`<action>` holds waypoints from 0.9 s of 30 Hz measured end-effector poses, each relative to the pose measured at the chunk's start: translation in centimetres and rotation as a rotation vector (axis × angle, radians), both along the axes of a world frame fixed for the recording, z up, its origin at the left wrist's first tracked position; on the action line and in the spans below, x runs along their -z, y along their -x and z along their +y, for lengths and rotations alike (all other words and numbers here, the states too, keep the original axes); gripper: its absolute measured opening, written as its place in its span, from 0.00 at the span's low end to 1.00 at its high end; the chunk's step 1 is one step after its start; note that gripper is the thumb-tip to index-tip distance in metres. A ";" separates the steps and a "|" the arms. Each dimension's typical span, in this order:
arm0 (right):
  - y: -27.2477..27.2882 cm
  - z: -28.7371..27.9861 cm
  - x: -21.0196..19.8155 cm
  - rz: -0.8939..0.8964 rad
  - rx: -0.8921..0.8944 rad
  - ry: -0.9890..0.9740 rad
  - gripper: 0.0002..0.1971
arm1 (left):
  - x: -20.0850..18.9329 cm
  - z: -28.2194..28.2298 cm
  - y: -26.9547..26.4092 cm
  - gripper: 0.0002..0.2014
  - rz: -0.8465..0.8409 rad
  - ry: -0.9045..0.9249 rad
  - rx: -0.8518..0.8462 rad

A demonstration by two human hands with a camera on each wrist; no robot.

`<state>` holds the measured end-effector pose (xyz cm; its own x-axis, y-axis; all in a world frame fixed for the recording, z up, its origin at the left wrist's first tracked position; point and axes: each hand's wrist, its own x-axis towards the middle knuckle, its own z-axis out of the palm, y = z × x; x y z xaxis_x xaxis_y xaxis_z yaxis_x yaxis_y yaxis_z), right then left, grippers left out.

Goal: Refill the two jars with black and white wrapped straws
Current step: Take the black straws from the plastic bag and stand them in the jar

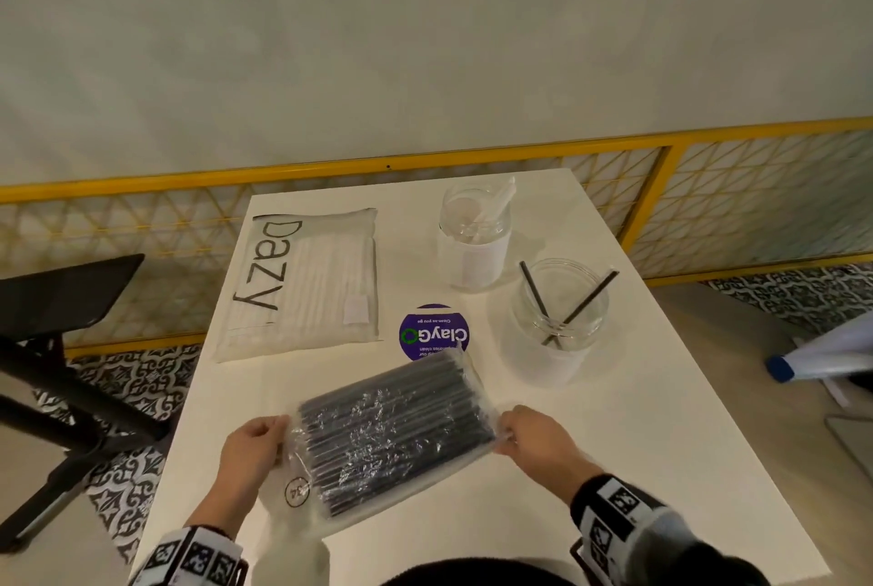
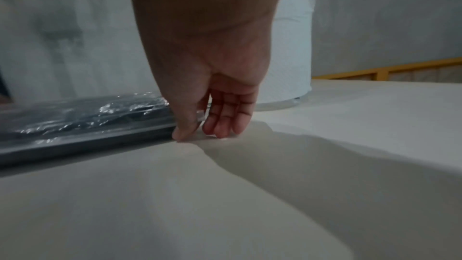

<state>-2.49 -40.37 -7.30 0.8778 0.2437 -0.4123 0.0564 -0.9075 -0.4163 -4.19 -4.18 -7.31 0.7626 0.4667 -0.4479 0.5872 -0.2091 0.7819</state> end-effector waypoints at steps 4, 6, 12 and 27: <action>-0.3 -1.0 -1.2 -0.065 -0.019 -0.076 0.08 | -0.5 1.4 -0.5 0.10 -0.065 -0.262 0.053; -0.4 -1.0 -3.0 -0.114 -0.025 -0.161 0.08 | -1.0 2.3 -1.0 0.14 -0.054 -0.416 0.064; -1.1 0.7 -8.7 -0.111 -0.027 -0.382 0.04 | -6.6 -3.8 -2.3 0.13 -0.406 -0.424 0.420; -1.2 2.0 -11.0 -0.456 0.074 -0.697 0.07 | -9.6 -14.3 -3.5 0.14 -0.844 -0.433 0.920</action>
